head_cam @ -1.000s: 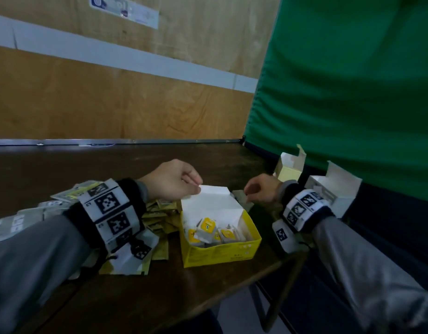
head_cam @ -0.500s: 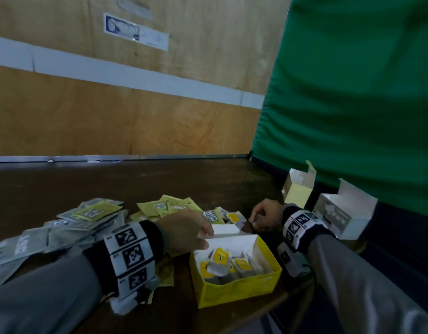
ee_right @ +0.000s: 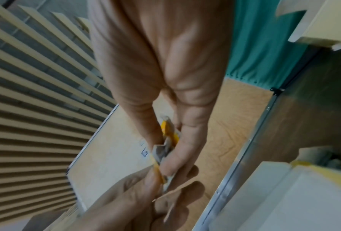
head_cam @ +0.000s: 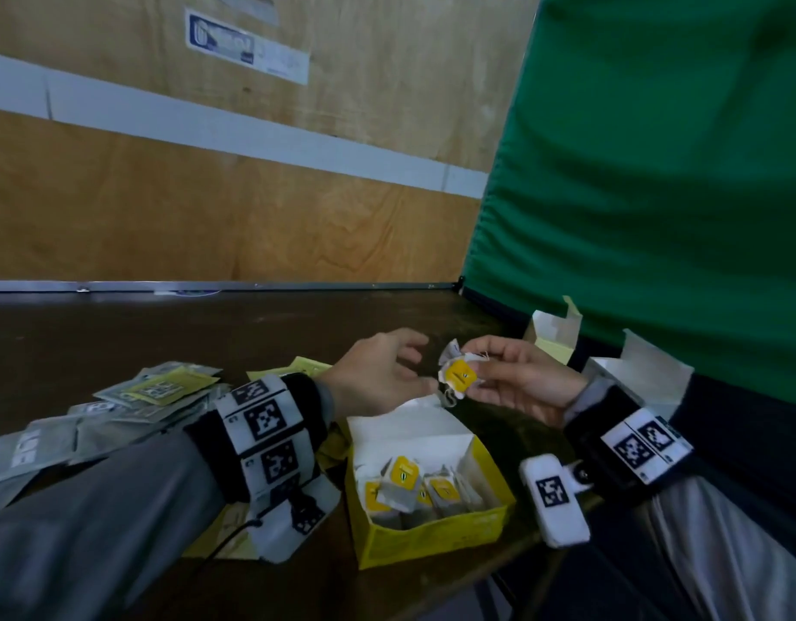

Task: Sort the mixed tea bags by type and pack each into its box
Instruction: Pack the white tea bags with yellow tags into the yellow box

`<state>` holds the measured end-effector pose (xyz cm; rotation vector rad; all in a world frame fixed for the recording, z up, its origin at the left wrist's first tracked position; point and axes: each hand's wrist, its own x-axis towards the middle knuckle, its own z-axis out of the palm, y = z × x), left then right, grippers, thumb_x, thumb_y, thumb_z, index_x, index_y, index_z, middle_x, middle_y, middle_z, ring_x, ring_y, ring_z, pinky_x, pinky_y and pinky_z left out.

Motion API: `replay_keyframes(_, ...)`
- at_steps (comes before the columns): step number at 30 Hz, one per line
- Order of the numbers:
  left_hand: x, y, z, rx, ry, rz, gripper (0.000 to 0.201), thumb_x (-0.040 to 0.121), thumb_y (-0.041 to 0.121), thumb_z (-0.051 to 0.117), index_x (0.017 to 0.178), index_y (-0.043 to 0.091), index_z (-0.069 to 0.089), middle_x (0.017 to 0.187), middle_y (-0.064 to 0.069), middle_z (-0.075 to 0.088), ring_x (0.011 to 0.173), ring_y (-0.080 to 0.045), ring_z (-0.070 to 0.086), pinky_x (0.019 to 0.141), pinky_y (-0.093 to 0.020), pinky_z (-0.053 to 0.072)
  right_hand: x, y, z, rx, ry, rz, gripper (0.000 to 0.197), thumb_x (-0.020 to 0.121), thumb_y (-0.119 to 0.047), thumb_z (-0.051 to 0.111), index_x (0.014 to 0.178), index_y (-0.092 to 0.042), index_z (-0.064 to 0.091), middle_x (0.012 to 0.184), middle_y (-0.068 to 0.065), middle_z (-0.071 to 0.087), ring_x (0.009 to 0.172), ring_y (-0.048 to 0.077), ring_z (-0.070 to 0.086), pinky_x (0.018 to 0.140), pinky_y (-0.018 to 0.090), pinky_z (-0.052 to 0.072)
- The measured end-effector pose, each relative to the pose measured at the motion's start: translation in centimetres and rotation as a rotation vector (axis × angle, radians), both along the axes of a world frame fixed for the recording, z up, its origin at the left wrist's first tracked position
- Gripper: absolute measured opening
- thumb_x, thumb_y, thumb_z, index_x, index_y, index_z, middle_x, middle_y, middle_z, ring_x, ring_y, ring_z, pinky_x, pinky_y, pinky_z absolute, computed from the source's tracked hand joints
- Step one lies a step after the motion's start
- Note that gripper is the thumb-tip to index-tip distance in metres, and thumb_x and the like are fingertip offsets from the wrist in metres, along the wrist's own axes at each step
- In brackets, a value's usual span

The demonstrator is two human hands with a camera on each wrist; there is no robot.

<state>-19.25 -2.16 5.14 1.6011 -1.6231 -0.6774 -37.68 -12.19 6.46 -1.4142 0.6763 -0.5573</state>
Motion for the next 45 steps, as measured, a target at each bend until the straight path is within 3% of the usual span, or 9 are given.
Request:
replay_keyframes(3,-0.6,-0.6,-0.6,0.062,0.136,0.025,0.071,0.076,0.031,0.078,0.135,0.012,0.043,0.112,-0.003,0.066,0.095,-0.018,0.068,0.088,-0.039,0.056,0.9,1.3,-0.2,0.016,-0.031,0.027,0.026,0.076,0.001,0.061,0.101,-0.005,0.056,0.097,0.015,0.067,0.078,0.018,0.07,0.074,0.027,0.058)
replay_keyframes(7,-0.2,-0.6,-1.3,0.077,0.259,0.043,0.044,0.073,0.022,0.081,0.108,0.006,0.059,0.089,-0.011,0.073,0.084,-0.027,0.072,0.082,-0.048,0.057,1.8,2.5,-1.0,-0.074,-0.024,-0.053,0.017,0.084,0.012,0.056,0.091,-0.003,0.055,0.087,0.013,0.064,0.069,0.013,0.069,0.068,0.026,0.059)
replay_keyframes(16,1.7,0.4,0.1,0.018,0.144,-0.034,0.009,0.08,0.014,0.075,0.087,0.015,0.069,0.071,0.0,0.068,0.065,-0.011,0.065,0.063,-0.023,0.057,0.8,1.9,-1.9,-0.074,0.034,-0.149,0.009,0.084,0.004,0.061,0.088,-0.004,0.061,0.073,0.011,0.067,0.061,0.012,0.069,0.054,0.018,0.055)
replay_keyframes(23,1.0,2.0,0.7,0.276,-0.331,-0.404,0.022,0.089,0.016,0.065,0.109,0.024,0.07,0.079,0.018,0.063,0.074,0.003,0.055,0.068,-0.012,0.043,-2.2,1.1,-1.8,-0.497,0.423,0.126,0.01,0.087,-0.002,0.061,0.087,-0.012,0.065,0.062,-0.005,0.065,0.057,0.004,0.058,0.053,0.017,0.043)
replay_keyframes(27,-0.8,2.2,0.3,0.398,-0.55,-0.5,0.029,0.09,0.017,0.061,0.116,0.029,0.066,0.073,0.022,0.055,0.076,0.002,0.053,0.071,-0.015,0.044,-2.5,1.7,-0.7,-0.526,0.576,0.422,0.016,0.086,-0.005,0.062,0.101,-0.008,0.065,0.083,0.002,0.069,0.072,0.009,0.061,0.066,0.023,0.046)
replay_keyframes(31,-1.7,2.1,-0.2,0.439,-0.666,-0.492,0.03,0.087,0.016,0.063,0.115,0.029,0.066,0.081,0.018,0.058,0.085,-0.005,0.056,0.079,-0.024,0.049,-1.0,2.5,-0.9,-0.626,0.738,0.536,0.022,0.088,-0.003,0.061,0.11,-0.001,0.064,0.088,0.004,0.065,0.075,0.009,0.059,0.065,0.018,0.048)
replay_keyframes(35,-1.1,2.0,-0.5,0.187,-0.637,-0.272,0.028,0.087,0.015,0.056,0.11,0.026,0.068,0.082,0.016,0.061,0.088,-0.006,0.06,0.084,-0.022,0.051,-0.5,2.3,-0.5,-0.987,0.795,0.354,0.024,0.083,-0.013,0.069,0.107,-0.014,0.066,0.095,-0.003,0.068,0.087,0.012,0.063,0.082,0.022,0.051)
replay_keyframes(40,1.6,2.7,-0.5,0.069,-0.619,-0.175,0.038,0.088,0.033,0.064,0.124,0.024,0.059,0.123,0.007,0.059,0.115,-0.007,0.053,0.092,-0.017,0.039,-1.9,-1.4,0.3,-0.802,0.637,0.148,0.017,0.083,-0.005,0.067,0.098,-0.012,0.066,0.089,0.009,0.07,0.088,0.033,0.067,0.082,0.038,0.056)
replay_keyframes(45,1.6,3.2,-3.0,0.177,-0.695,-0.185,0.052,0.09,0.031,0.063,0.138,0.021,0.048,0.144,0.003,0.045,0.129,-0.013,0.043,0.101,-0.02,0.034,0.6,-5.4,-2.4,-0.871,1.035,0.193,0.031,0.085,-0.017,0.067,0.116,-0.019,0.062,0.123,0.004,0.06,0.114,0.021,0.057,0.099,0.033,0.046)
